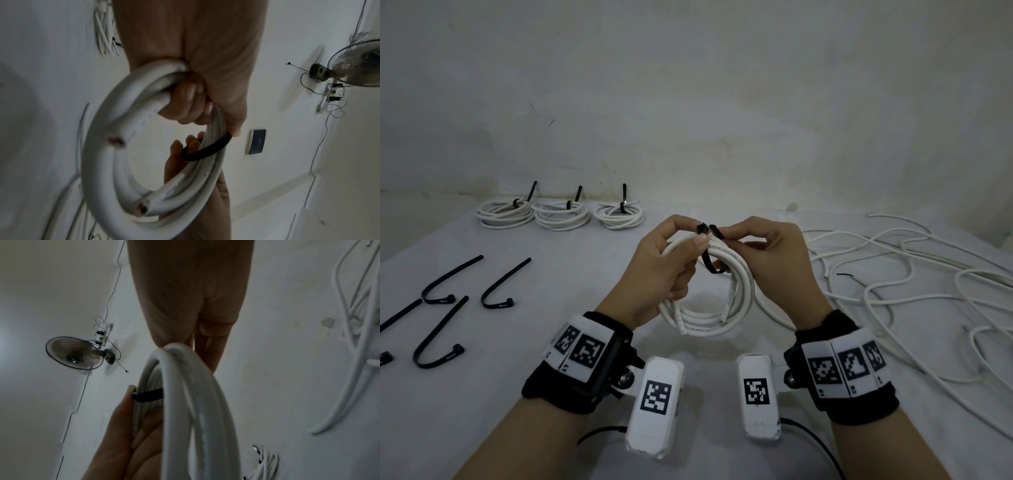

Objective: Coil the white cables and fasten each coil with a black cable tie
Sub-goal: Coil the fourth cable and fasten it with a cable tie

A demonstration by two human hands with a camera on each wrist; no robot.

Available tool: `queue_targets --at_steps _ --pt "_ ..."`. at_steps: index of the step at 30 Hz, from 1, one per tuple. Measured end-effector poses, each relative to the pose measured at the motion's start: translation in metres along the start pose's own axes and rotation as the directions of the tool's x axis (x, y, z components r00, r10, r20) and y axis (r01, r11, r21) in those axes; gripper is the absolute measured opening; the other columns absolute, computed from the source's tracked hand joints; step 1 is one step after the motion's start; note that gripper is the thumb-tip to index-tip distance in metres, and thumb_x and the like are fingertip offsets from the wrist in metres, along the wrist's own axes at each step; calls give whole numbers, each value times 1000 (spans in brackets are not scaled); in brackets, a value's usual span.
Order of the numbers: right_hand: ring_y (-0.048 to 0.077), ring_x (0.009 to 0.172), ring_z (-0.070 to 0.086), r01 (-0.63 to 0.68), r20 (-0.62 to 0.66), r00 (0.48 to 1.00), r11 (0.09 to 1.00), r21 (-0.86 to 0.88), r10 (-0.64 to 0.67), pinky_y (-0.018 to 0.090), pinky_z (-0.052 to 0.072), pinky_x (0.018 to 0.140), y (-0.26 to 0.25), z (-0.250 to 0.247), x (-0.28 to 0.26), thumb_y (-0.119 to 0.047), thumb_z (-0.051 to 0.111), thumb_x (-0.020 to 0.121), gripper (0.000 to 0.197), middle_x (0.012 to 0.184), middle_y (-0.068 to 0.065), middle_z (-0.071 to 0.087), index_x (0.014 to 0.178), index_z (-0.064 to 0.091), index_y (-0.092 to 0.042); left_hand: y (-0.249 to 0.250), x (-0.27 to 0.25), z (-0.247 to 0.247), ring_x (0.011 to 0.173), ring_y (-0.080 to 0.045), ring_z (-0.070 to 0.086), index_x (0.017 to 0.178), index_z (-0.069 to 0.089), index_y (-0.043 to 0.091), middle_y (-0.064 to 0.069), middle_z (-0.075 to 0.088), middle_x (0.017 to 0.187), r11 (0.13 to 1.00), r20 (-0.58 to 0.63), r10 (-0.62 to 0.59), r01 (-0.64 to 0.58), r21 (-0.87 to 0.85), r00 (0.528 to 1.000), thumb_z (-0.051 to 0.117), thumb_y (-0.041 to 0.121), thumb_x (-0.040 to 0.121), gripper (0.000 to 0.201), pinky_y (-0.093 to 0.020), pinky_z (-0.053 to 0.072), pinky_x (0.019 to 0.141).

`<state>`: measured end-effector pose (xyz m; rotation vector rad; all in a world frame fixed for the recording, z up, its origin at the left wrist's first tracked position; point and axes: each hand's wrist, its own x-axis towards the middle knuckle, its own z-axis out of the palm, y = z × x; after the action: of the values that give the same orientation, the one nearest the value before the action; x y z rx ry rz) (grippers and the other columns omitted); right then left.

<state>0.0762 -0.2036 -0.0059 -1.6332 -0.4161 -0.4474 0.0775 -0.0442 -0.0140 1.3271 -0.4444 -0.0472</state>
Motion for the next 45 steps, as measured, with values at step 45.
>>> queue_targets --at_steps 45 --pt "10 66 67 328 68 945 924 -198 -321 16 51 61 5 1 -1 0 74 78 19 72 -11 67 86 71 -17 -1 -1 -4 37 -1 20 60 71 25 10 27 46 992 113 -96 104 -72 989 49 27 81 30 -11 20 33"
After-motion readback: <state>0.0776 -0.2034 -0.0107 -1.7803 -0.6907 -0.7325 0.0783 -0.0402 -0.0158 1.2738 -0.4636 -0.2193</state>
